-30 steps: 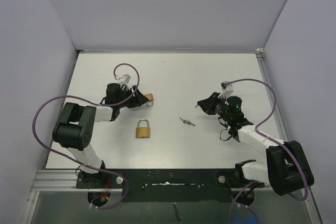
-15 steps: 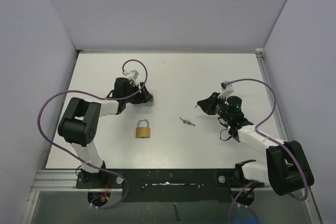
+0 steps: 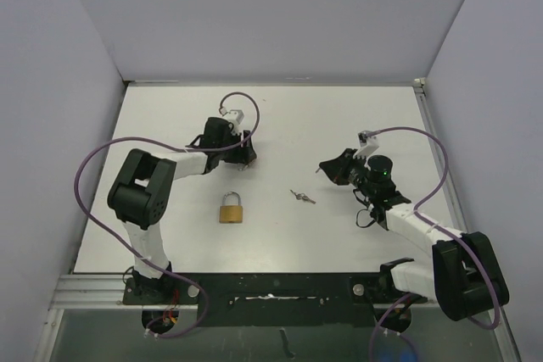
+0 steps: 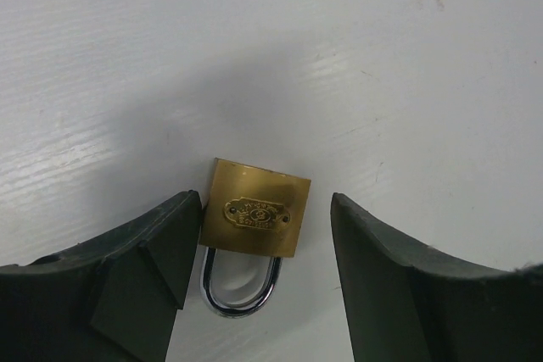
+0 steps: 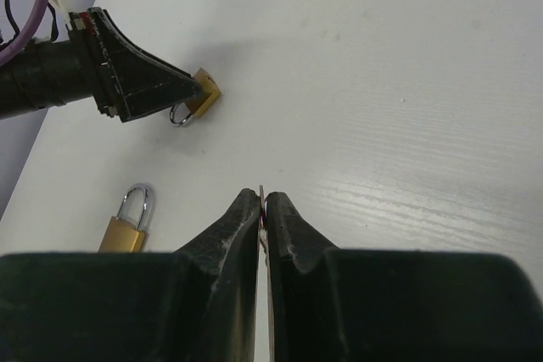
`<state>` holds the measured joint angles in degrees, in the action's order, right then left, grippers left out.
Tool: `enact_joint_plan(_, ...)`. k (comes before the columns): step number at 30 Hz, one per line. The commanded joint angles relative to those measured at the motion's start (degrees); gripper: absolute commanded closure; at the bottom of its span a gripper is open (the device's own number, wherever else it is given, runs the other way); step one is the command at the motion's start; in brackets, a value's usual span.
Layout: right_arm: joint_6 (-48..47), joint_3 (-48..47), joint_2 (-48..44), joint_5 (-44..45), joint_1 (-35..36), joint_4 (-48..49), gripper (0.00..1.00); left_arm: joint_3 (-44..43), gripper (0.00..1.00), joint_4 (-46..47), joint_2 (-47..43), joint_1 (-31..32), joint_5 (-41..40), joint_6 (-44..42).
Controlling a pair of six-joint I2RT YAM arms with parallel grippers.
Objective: Unlock with the key
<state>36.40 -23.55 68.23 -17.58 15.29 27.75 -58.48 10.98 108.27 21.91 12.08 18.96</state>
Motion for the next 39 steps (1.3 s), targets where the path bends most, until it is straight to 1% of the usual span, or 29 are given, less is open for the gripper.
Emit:
enact_joint_plan(1, -0.8, -0.9, -1.7, 0.3, -0.6, 1.7, 1.00, -4.5, 0.39, -3.2, 1.1, 2.5, -2.1, -4.6)
enact_joint_plan(6, -0.7, -0.7, -1.9, 0.2, -0.7, 1.9, 1.00, -4.4, 0.33, -4.6, 0.8, 4.4, -4.2, -9.3)
enact_joint_plan(10, -0.6, -0.7, -1.5, 0.0, -0.7, 2.2, 1.00, -3.9, 0.32, -6.5, 0.3, 5.0, -4.9, -12.1)
enact_joint_plan(16, -0.2, -0.5, -0.8, -0.2, -0.7, 3.0, 1.00, -2.8, 0.31, -7.6, -0.2, 5.7, -7.3, -13.8)
enact_joint_plan(22, -0.2, -0.6, -0.7, -0.3, -0.7, 2.9, 1.00, -3.5, 0.32, -8.4, 0.6, 7.6, -12.7, -15.7)
enact_joint_plan(26, -0.4, -0.6, -1.0, -0.2, -0.7, 2.5, 1.00, -4.5, 0.33, -9.8, 1.5, 9.8, -18.5, -17.6)
enact_joint_plan(32, -0.6, -1.0, -0.9, -0.2, -0.7, 2.4, 1.00, -4.1, 0.39, -9.6, 1.6, 10.1, -19.5, -17.2)
enact_joint_plan(36, -0.8, -1.1, -0.7, -0.3, -0.7, 2.3, 1.00, -4.4, 0.46, -9.6, 2.2, 10.1, -19.8, -17.4)
enact_joint_plan(38, -0.9, -1.3, -0.6, -0.3, -0.7, 2.3, 1.00, -4.7, 0.50, -9.6, 2.7, 10.0, -19.9, -17.5)
enact_joint_plan(39, -1.0, -1.2, -0.5, -0.4, -0.7, 2.2, 1.00, -4.8, 0.56, -9.5, 3.0, 10.1, -19.9, -17.5)
